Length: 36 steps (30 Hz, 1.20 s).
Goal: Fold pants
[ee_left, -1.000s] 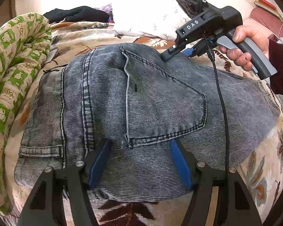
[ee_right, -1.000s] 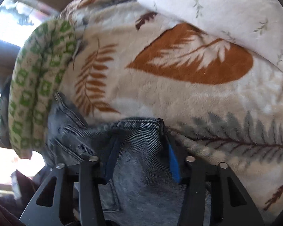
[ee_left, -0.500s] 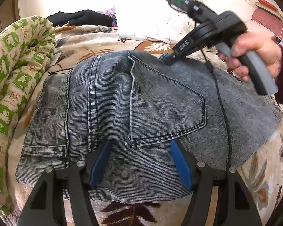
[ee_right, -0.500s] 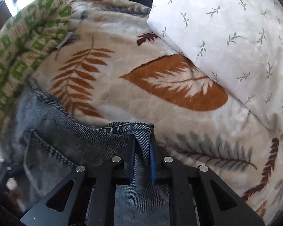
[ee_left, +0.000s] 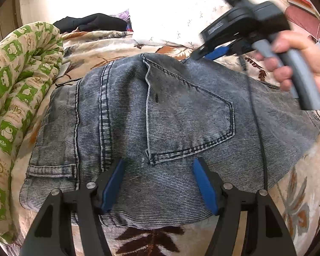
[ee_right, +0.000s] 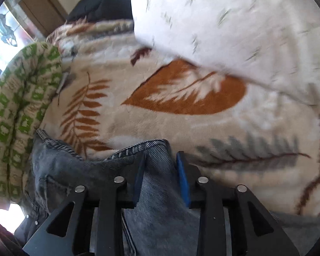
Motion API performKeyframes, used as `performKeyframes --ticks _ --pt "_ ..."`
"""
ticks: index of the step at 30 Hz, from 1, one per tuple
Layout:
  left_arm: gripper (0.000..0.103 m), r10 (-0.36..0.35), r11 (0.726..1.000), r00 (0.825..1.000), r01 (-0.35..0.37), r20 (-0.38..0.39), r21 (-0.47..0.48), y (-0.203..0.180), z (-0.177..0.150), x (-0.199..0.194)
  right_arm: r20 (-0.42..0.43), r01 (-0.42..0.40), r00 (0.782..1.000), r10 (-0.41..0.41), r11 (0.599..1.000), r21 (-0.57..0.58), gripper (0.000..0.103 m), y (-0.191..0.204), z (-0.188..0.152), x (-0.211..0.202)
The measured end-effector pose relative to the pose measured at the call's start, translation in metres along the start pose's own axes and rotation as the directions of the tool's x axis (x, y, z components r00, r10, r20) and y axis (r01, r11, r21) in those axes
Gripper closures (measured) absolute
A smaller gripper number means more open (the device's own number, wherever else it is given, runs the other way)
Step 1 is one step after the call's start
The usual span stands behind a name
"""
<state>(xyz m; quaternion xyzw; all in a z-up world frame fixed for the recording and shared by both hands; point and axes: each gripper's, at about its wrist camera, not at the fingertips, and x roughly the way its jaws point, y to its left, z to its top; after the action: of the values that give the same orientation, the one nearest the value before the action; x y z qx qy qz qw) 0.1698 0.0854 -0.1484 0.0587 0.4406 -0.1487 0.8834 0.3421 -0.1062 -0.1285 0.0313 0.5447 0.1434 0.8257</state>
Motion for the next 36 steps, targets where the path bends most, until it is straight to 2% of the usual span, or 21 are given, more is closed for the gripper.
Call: performKeyframes --ticks 3,6,11,15,18,19,21,23,26,27,29,31,33,34,36 --pt "0.033 0.006 1.0 1.0 -0.006 0.002 -0.003 0.0 0.0 0.0 0.039 -0.016 0.999 0.016 1.0 0.006 0.073 -0.001 -0.016 -0.031" --pt "0.033 0.016 1.0 1.0 -0.016 0.006 -0.002 -0.001 0.0 0.0 0.04 0.01 0.999 -0.011 1.0 0.016 0.073 -0.004 -0.038 -0.048" --pt "0.032 0.034 0.999 0.999 -0.034 0.013 0.003 -0.002 -0.001 -0.001 -0.014 0.058 0.998 -0.057 0.996 0.066 0.073 -0.018 -0.078 -0.05" --pt "0.032 0.047 0.999 0.999 -0.047 0.018 0.005 -0.005 -0.002 -0.001 -0.022 0.111 0.994 -0.11 0.988 0.106 0.073 -0.032 -0.117 -0.055" --pt "0.031 0.046 0.999 0.999 -0.046 0.017 0.004 -0.005 -0.002 0.0 -0.03 0.212 0.977 -0.21 0.967 0.14 0.073 -0.049 -0.148 -0.059" --pt "0.031 0.051 0.999 0.999 -0.051 0.018 0.009 -0.006 -0.002 0.001 -0.033 0.217 0.976 -0.215 0.965 0.147 0.07 -0.055 -0.157 -0.06" --pt "0.031 0.061 0.998 0.998 -0.061 0.022 0.013 -0.006 -0.002 0.001 0.026 0.183 0.982 -0.189 0.971 0.151 0.069 -0.067 -0.175 -0.067" --pt "0.031 0.067 0.998 0.997 -0.067 0.024 0.014 -0.007 -0.002 0.0 0.04 0.194 0.979 -0.201 0.971 0.142 0.069 -0.071 -0.184 -0.072" --pt "0.031 0.074 0.997 0.997 -0.075 0.029 0.016 -0.007 -0.002 0.0 0.036 0.2 0.977 -0.209 0.964 0.176 0.061 -0.072 -0.188 -0.087" --pt "0.031 0.078 0.997 0.996 -0.079 0.032 0.017 -0.007 -0.002 -0.001 0.067 0.194 0.976 -0.21 0.963 0.189 0.06 -0.072 -0.192 -0.097" --pt "0.031 0.088 0.996 0.995 -0.089 0.039 0.021 -0.009 -0.003 -0.002 0.106 0.221 0.964 -0.244 0.956 0.192 0.057 -0.071 -0.201 -0.109" --pt "0.03 0.098 0.995 0.994 -0.1 0.045 0.03 -0.01 -0.004 -0.001 0.127 0.299 0.937 -0.325 0.935 0.188 0.054 -0.073 -0.215 -0.115" --pt "0.028 0.099 0.995 0.994 -0.101 0.047 0.028 -0.009 -0.004 0.0 0.09 0.322 0.933 -0.348 0.921 0.221 0.053 -0.085 -0.228 -0.108" --pt "0.027 0.099 0.995 0.994 -0.101 0.051 0.028 -0.009 -0.004 0.001 0.062 0.318 0.937 -0.344 0.914 0.253 0.052 -0.097 -0.237 -0.101" --pt "0.026 0.107 0.993 0.992 -0.109 0.062 0.035 -0.009 -0.005 0.002 0.129 0.256 0.946 -0.297 0.931 0.261 0.052 -0.105 -0.249 -0.104"
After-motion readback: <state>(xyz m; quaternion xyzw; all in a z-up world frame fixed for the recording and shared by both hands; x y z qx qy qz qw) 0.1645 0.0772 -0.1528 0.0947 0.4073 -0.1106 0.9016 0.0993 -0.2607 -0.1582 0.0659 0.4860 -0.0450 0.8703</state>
